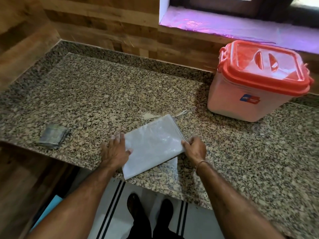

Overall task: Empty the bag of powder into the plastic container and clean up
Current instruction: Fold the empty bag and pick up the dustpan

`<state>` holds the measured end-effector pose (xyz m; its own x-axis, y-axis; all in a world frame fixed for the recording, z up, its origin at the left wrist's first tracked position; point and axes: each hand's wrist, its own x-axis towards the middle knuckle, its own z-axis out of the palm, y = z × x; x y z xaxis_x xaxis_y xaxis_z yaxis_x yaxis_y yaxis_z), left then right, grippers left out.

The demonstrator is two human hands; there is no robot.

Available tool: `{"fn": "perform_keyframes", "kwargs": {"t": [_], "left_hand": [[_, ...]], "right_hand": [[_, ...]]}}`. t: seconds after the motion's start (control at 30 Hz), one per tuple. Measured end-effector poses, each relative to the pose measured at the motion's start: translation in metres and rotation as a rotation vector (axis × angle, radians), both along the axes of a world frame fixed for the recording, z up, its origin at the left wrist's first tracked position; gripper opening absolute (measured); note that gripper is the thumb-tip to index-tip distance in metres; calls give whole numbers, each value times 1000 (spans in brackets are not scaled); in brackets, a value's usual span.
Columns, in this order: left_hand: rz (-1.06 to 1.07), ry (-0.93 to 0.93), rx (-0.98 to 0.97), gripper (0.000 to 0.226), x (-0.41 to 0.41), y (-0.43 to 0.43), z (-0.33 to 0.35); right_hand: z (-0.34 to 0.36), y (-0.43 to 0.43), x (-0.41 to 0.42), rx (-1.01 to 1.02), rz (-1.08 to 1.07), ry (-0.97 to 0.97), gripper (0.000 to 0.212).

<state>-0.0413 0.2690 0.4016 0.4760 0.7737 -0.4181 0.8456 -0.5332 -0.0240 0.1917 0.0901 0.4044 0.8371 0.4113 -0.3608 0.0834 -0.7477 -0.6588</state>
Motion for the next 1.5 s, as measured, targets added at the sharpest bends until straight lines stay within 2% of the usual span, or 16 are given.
{"fn": "perform_keyframes", "kwargs": {"t": [0.1,0.17,0.23,0.33,0.43,0.53,0.6,0.63,0.7,0.77,0.93,1.07,1.2,1.3,1.47,1.5], "left_hand": [[-36,92,88,93,10,-5,11],[-23,132,95,100,17,-13,15],[-26,127,85,102,23,-21,19],[42,35,14,92,26,-22,23],[276,-288,-181,71,24,-12,24],[538,-594,-569,49,26,-5,33],[620,-660,-791,47,28,0,47],[631,-637,-825,54,28,3,51],[624,-615,-836,55,29,6,57],[610,-619,-814,38,30,8,62],[696,-735,-857,39,30,12,81],[722,-900,-817,35,25,8,97],[698,-1011,-646,30,24,1,106],[746,-1076,-613,31,22,1,110],[762,-1142,-610,31,8,3,113],[750,-1148,-599,28,4,4,115]], "right_hand": [[-5,4,-26,311,-309,337,37],[-11,9,-47,366,-299,532,31],[-16,15,-59,351,-244,589,24],[-24,16,-51,318,-193,570,19],[-3,10,-36,350,-98,649,18],[31,-1,-28,395,76,709,11],[46,-7,-20,389,163,729,18],[52,-10,-16,379,188,737,19],[54,-11,-5,345,198,724,17],[57,-8,2,326,155,720,20],[73,9,3,483,43,881,16],[78,19,1,564,19,872,30],[79,32,-10,596,4,822,46],[84,40,-19,625,-49,744,41],[87,48,-33,699,-70,627,15],[88,49,-36,709,-59,611,20]]}}
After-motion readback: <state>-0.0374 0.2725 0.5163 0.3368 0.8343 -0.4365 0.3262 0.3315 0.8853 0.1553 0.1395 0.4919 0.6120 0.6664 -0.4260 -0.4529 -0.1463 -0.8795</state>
